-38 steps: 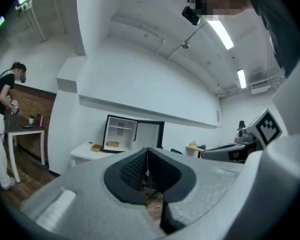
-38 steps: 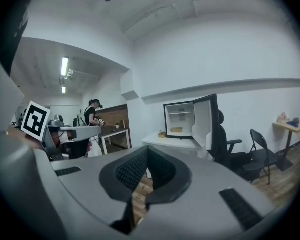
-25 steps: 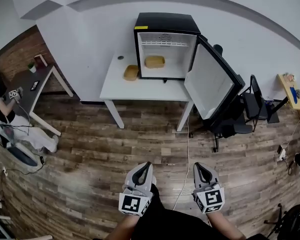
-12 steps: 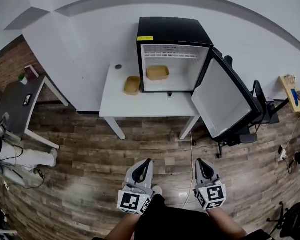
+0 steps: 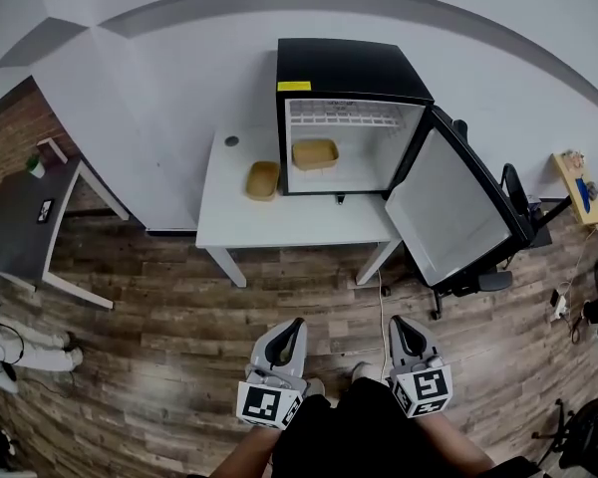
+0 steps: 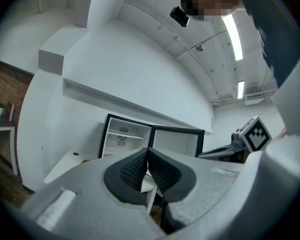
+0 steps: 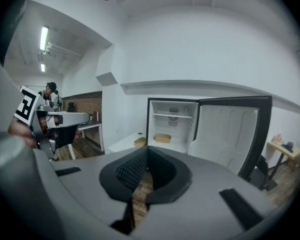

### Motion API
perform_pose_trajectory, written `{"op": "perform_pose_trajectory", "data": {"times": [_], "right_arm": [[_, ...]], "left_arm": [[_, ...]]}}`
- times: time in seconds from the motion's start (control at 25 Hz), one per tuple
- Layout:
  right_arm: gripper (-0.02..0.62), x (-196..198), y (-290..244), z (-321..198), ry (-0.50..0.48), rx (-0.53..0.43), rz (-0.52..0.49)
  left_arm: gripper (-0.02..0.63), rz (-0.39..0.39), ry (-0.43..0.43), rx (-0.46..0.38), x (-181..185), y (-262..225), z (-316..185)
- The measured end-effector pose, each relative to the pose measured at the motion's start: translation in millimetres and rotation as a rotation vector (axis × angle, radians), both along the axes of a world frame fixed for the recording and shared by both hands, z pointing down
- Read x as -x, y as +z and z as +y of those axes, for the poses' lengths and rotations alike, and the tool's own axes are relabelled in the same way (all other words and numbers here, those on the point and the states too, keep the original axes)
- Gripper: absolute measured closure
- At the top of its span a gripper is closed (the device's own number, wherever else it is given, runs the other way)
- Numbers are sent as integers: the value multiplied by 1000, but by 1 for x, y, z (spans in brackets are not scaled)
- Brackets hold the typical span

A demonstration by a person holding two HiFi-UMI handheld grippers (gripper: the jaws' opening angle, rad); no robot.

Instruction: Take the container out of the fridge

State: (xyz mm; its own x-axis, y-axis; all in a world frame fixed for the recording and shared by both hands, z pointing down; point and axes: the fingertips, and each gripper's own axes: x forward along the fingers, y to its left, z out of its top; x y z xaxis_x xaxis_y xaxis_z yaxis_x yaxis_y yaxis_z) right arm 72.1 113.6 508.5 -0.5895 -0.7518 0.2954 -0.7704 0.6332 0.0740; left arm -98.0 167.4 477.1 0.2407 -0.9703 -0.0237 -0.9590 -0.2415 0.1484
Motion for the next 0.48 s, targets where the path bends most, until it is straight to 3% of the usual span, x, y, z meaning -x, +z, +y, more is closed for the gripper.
{"op": "perform_pose_trajectory", "data": {"times": [0.48], "right_arm": [[599, 47, 14, -43, -109, 21, -34]], "left_arm": [[591, 18, -73, 50, 17, 25, -22]]}}
